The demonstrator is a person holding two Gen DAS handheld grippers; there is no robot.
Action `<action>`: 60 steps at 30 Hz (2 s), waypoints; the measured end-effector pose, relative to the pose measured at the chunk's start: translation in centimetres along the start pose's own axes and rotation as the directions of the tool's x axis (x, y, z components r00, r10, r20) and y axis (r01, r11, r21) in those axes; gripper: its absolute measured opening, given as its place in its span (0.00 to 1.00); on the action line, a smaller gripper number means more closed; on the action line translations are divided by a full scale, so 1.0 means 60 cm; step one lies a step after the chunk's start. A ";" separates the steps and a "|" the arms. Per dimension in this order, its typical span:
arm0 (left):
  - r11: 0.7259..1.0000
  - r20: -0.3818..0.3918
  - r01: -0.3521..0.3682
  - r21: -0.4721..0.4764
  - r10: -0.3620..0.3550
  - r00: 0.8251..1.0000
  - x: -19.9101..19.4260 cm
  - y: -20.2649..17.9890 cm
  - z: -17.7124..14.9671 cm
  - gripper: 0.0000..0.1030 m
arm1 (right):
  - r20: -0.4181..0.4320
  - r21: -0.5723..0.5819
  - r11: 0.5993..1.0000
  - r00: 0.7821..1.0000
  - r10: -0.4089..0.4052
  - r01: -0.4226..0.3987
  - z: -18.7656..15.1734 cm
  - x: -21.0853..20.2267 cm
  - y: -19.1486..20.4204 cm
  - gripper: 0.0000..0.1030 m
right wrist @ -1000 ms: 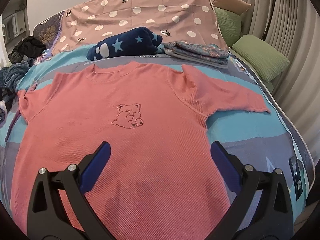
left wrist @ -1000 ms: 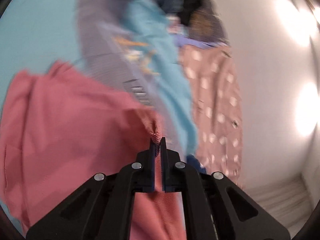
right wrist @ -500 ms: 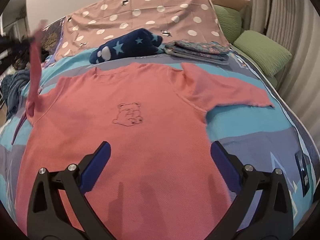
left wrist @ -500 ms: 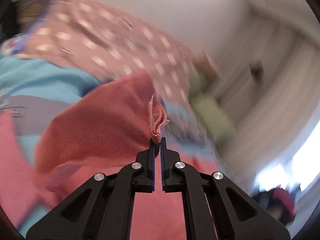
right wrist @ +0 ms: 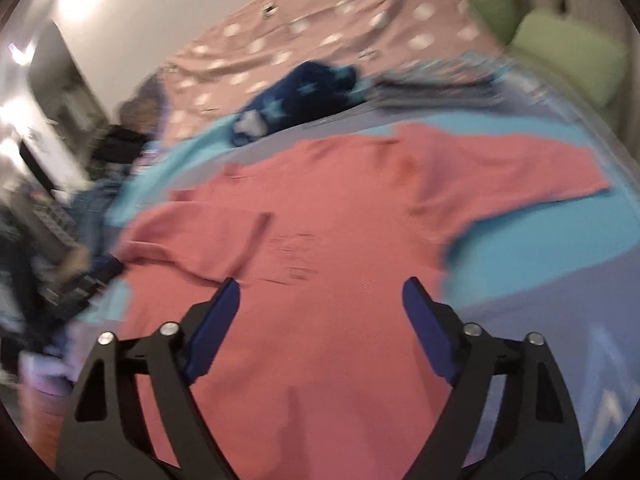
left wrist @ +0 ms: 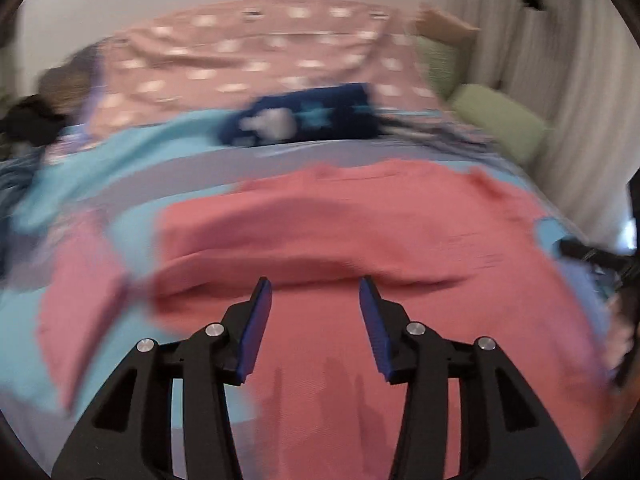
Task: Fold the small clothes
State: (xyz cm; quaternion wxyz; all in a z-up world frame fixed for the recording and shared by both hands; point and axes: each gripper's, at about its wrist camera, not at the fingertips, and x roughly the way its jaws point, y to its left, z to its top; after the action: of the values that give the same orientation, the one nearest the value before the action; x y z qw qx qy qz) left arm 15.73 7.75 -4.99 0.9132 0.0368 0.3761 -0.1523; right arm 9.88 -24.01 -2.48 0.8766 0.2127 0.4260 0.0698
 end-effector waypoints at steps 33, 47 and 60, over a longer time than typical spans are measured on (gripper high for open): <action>0.995 -0.012 -0.030 -0.093 0.029 1.000 0.016 0.056 -0.060 0.04 | -0.075 0.052 0.997 0.996 -0.056 0.060 0.124 0.115 -0.054 0.32; 0.984 -0.099 -0.098 -0.152 0.083 0.992 0.062 0.079 -0.054 0.29 | -0.133 -0.082 0.983 0.975 -0.176 0.166 0.080 0.153 -0.038 0.12; 0.957 -0.027 0.061 -0.283 -0.071 0.997 0.033 0.113 -0.060 0.30 | -0.015 -0.098 0.983 0.987 -0.159 0.157 0.132 0.066 0.007 0.22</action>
State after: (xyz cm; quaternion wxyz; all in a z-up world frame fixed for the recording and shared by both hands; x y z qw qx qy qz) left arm 16.68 14.35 -9.27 0.8964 -0.1036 0.4119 -0.1268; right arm 18.55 -24.90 -0.77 0.8837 0.1350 0.4476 0.0228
